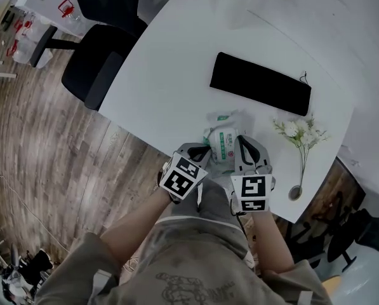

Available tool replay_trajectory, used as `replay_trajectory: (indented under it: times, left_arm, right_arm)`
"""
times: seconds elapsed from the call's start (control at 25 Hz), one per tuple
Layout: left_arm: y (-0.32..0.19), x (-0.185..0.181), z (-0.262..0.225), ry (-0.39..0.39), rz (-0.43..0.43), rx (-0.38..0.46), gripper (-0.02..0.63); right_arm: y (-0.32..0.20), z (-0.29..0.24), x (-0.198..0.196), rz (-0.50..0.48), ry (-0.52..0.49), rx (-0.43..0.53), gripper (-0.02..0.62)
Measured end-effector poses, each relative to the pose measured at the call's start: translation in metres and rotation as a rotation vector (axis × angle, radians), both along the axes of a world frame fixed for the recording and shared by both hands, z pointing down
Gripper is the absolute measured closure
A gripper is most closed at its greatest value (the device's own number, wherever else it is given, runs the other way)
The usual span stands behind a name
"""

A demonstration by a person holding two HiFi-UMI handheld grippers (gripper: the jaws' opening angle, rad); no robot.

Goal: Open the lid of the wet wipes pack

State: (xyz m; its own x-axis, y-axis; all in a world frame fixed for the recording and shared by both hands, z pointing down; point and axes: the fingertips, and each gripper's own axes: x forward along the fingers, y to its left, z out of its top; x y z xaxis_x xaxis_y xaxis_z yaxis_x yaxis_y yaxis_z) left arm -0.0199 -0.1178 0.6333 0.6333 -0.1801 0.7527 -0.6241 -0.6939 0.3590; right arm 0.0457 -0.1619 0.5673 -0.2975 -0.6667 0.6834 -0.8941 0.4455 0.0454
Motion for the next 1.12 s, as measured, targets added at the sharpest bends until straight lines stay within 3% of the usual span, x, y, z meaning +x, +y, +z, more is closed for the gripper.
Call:
replay_trajectory:
  times: [0.12,0.2,0.36,0.52,0.76,1.12]
  left_arm:
    - [0.000,-0.001,0.002,-0.005,0.005,-0.004,0.591]
    - [0.000,-0.001,0.001,-0.004,0.002,-0.008,0.590]
    - [0.000,0.001,0.000,0.017,-0.016,-0.006,0.591]
    - [-0.001,0.001,0.000,0.012,-0.017,0.005,0.591]
    - [0.000,0.000,0.001,0.016,-0.022,0.007,0.591]
    - [-0.001,0.000,0.002,0.015,-0.028,0.010,0.591]
  right_arm:
    - [-0.008,0.002,0.033,0.018,-0.025,-0.040,0.563]
    - [-0.006,0.004,0.033,0.002,-0.068,-0.075,0.557]
    - [0.014,0.016,-0.014,-0.055,-0.174,-0.168,0.398]
    - [0.022,0.027,-0.041,-0.058,-0.111,-0.179,0.323]
    - [0.021,0.034,-0.042,-0.057,0.023,-0.123,0.342]
    - [0.024,0.006,-0.048,-0.078,-0.100,-0.098,0.502]
